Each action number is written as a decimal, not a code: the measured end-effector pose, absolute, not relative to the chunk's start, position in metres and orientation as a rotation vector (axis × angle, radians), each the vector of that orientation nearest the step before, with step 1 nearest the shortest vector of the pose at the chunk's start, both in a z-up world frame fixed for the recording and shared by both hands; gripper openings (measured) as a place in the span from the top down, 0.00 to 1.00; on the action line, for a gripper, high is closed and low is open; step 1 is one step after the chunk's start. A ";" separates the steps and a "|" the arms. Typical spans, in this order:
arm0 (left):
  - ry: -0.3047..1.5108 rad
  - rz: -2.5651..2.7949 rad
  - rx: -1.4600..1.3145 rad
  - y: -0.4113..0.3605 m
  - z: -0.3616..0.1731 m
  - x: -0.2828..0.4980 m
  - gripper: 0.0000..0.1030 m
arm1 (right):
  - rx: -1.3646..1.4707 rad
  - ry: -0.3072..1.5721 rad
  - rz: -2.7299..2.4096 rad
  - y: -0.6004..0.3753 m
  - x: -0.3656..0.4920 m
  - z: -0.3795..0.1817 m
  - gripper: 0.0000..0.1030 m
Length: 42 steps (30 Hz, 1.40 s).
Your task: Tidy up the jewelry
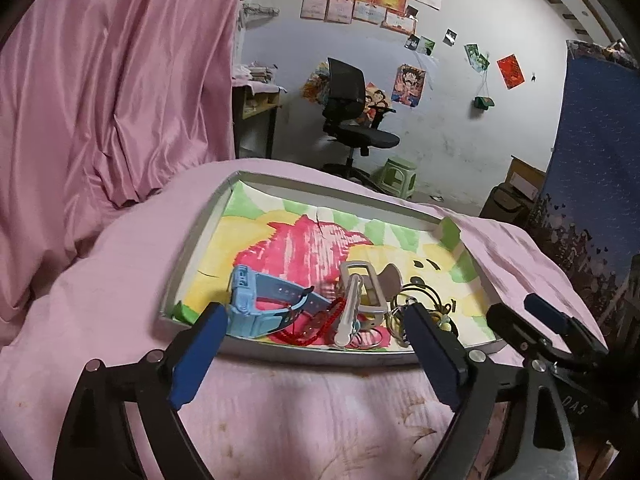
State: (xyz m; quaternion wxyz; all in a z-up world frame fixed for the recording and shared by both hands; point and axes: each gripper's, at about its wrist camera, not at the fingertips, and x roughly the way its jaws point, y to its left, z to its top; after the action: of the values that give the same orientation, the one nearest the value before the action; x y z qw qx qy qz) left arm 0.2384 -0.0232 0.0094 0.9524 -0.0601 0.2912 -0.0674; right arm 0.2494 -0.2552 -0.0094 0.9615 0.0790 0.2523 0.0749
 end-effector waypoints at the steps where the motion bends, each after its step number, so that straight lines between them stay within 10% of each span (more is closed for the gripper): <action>1: 0.590 -0.133 -0.115 -0.023 0.010 0.236 0.11 | 0.161 0.509 0.151 -0.256 0.248 -0.009 0.13; 42: 0.371 -0.032 -0.069 0.005 0.021 0.099 0.02 | 0.172 0.362 0.146 -0.254 0.126 0.016 0.01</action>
State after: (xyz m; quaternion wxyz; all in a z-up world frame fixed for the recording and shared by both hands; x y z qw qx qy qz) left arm 0.0987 0.0048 0.0209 0.9821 -0.0344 0.1846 -0.0159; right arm 0.1262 -0.2542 0.0162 0.9773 0.0856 0.1796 0.0724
